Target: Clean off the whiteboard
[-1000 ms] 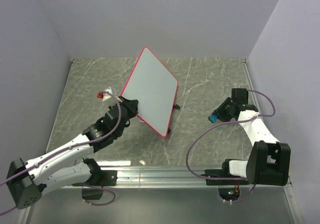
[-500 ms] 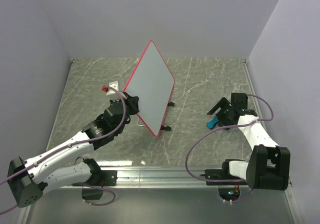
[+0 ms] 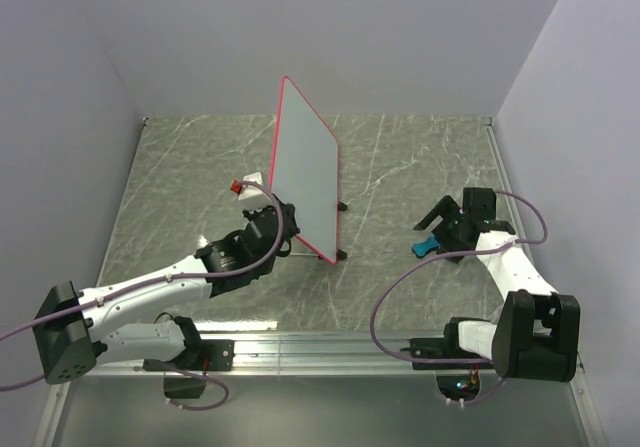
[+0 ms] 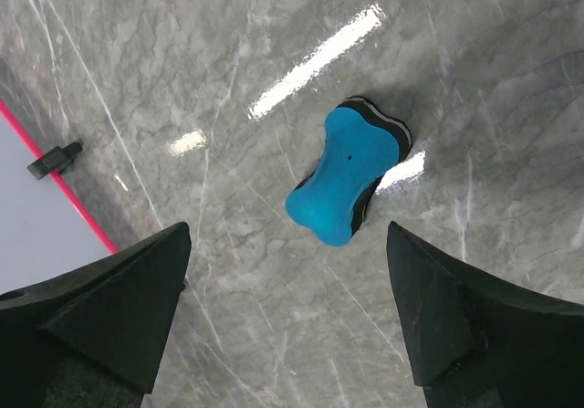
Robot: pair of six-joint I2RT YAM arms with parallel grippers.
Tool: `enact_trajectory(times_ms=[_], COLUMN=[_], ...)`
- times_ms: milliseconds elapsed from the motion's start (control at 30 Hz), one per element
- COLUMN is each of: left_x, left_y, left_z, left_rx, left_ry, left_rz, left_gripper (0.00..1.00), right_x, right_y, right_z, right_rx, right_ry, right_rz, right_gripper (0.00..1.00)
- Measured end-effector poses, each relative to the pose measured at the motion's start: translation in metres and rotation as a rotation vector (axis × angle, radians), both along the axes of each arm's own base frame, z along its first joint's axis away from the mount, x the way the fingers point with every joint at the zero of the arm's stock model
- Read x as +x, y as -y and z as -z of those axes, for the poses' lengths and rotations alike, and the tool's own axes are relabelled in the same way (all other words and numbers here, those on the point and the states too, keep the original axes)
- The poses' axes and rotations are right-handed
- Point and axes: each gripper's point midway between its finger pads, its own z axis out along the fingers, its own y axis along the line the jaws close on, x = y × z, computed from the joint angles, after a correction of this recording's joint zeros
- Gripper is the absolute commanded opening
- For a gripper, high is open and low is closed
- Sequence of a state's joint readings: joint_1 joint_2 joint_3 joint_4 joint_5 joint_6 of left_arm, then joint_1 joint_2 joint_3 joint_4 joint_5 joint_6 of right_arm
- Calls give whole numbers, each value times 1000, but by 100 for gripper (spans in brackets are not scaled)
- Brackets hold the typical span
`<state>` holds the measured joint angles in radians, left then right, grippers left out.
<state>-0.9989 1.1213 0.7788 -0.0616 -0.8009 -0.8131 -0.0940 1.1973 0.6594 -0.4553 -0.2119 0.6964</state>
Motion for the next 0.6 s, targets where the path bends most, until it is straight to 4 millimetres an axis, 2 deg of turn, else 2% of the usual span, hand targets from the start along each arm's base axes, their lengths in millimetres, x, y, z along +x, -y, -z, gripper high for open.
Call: enact_trajectory(times_ms=[233, 600], left_x=[-11, -31], left_y=[-5, -3], left_z=[5, 8], left_rx=[-39, -63], left_ry=[-21, -54], left_rz=[-32, -58], left_gripper=[0, 0], right_x=[-7, -7], right_y=[0, 0], right_z=[8, 6], right_rx=[-2, -3], right_ry=[-19, -7], right_rz=[-2, -2], right_gripper=[94, 93])
